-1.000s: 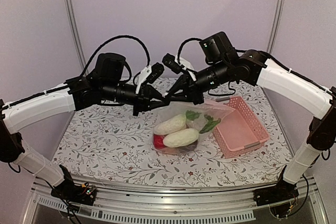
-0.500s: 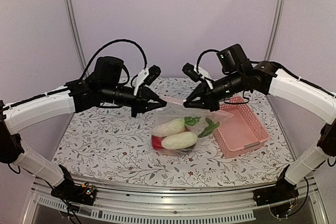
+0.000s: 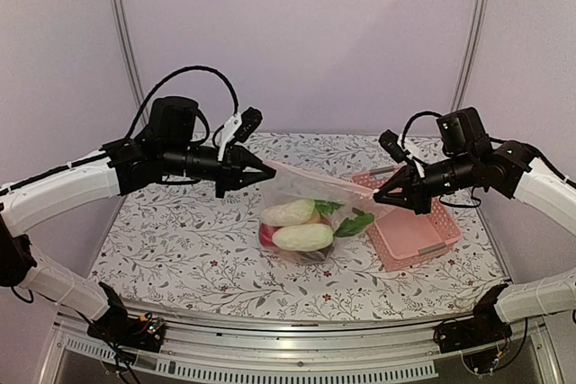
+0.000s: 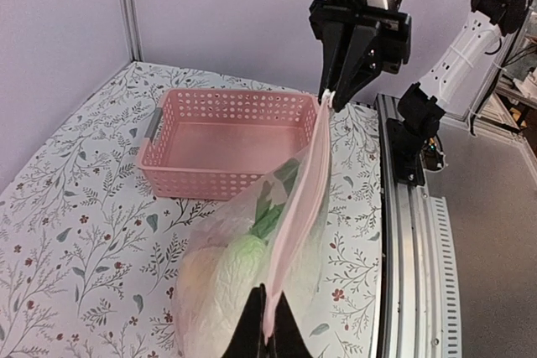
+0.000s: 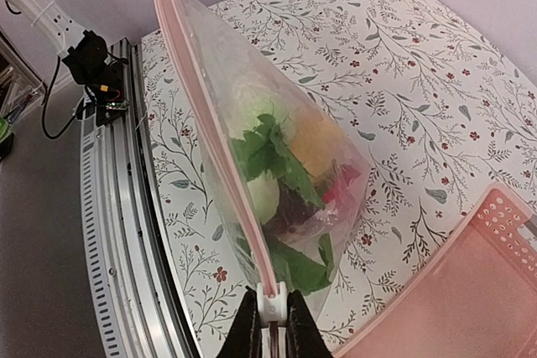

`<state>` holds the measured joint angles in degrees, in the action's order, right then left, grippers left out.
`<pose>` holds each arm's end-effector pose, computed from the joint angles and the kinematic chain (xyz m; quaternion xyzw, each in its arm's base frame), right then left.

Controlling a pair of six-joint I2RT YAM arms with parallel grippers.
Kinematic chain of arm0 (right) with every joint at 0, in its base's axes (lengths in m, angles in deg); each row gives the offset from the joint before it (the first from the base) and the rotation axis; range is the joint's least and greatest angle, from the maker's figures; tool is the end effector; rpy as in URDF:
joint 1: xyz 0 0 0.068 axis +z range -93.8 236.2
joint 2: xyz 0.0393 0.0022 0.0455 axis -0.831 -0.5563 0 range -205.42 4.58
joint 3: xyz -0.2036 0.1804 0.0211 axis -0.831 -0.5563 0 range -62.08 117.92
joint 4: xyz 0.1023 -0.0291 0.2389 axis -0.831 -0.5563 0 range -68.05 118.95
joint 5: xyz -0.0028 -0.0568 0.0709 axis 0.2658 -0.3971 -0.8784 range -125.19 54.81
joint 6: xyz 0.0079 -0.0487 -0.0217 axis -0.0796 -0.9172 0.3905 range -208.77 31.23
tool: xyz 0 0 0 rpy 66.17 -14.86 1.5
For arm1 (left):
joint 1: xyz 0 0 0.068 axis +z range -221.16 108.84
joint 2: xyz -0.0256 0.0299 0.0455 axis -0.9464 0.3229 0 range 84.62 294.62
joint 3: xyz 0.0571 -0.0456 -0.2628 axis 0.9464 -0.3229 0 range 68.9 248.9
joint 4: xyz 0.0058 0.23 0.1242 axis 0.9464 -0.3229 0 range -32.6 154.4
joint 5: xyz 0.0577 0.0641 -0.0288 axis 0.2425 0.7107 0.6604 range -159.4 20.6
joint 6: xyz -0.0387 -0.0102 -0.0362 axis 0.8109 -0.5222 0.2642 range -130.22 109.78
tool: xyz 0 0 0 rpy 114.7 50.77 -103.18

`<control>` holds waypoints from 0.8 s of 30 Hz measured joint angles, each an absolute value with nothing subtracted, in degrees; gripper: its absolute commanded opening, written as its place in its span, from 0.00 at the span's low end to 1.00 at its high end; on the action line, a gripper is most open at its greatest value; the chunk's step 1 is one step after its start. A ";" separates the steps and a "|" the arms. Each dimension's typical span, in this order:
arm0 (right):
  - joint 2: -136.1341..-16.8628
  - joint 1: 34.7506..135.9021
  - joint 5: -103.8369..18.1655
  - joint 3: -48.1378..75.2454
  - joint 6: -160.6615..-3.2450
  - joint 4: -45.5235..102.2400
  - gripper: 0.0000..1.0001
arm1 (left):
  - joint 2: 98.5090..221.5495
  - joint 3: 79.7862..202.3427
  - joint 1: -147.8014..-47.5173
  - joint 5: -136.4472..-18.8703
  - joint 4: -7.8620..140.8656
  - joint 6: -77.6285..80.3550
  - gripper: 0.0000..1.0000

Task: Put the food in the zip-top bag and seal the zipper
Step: Zip the zipper on the zipper food storage bag, then place the zipper food storage bag at the center of the board.

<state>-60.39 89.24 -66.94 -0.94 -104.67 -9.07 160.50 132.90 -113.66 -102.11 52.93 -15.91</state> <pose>0.1864 0.1435 0.3266 -0.4653 0.7531 0.3054 0.3507 0.2105 -0.2190 0.3366 0.4686 0.6686 -0.3898 0.4260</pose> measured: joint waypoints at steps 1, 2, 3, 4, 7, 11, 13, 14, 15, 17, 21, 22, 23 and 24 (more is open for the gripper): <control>-60.19 89.19 -66.68 -1.18 -104.63 -9.11 0.00 | 160.50 132.84 -113.64 -102.15 52.93 -15.89 0.00; -59.93 89.17 -66.33 -1.42 -104.58 -9.11 0.00 | 160.48 132.79 -113.62 -102.15 52.93 -15.87 0.00; -59.56 89.13 -65.78 -1.74 -104.52 -9.09 0.00 | 160.48 132.77 -113.57 -102.15 52.93 -15.84 0.00; -59.16 89.13 -65.43 -2.01 -104.47 -9.15 0.00 | 160.48 132.75 -113.57 -102.15 52.96 -15.80 0.00; -57.63 89.08 -64.41 -2.99 -104.38 -9.31 0.00 | 160.19 132.44 -113.33 -102.11 52.96 -15.69 0.00; -56.67 89.04 -64.03 -3.23 -104.21 -9.35 0.00 | 159.91 132.01 -113.22 -102.11 53.02 -15.54 0.00; -56.65 89.04 -63.86 -3.23 -104.21 -9.33 0.00 | 159.82 131.79 -113.05 -102.08 53.26 -15.54 0.00; -56.69 89.04 -63.77 -3.21 -104.23 -9.33 0.00 | 159.82 131.72 -112.90 -102.06 53.41 -15.54 0.00; -56.78 89.04 -63.71 -3.12 -104.23 -9.33 0.00 | 159.87 131.72 -112.68 -102.02 53.57 -15.54 0.00; -58.18 89.02 -62.33 -1.29 -104.36 -9.70 0.00 | 160.02 131.74 -112.02 -101.69 54.44 -15.58 0.00; -67.45 88.38 -57.11 10.19 -105.35 -11.08 0.00 | 162.71 134.37 -108.63 -99.75 57.13 -17.22 0.00; -71.01 88.14 -55.79 14.63 -105.76 -11.06 0.00 | 164.04 135.99 -107.13 -99.31 58.44 -17.99 0.00; -75.21 87.55 -54.88 20.13 -106.11 -11.03 0.00 | 165.20 137.54 -105.84 -98.98 59.38 -18.75 0.00; -78.94 87.07 -54.29 25.07 -106.40 -10.86 0.00 | 166.42 139.48 -104.48 -98.85 59.93 -19.93 0.00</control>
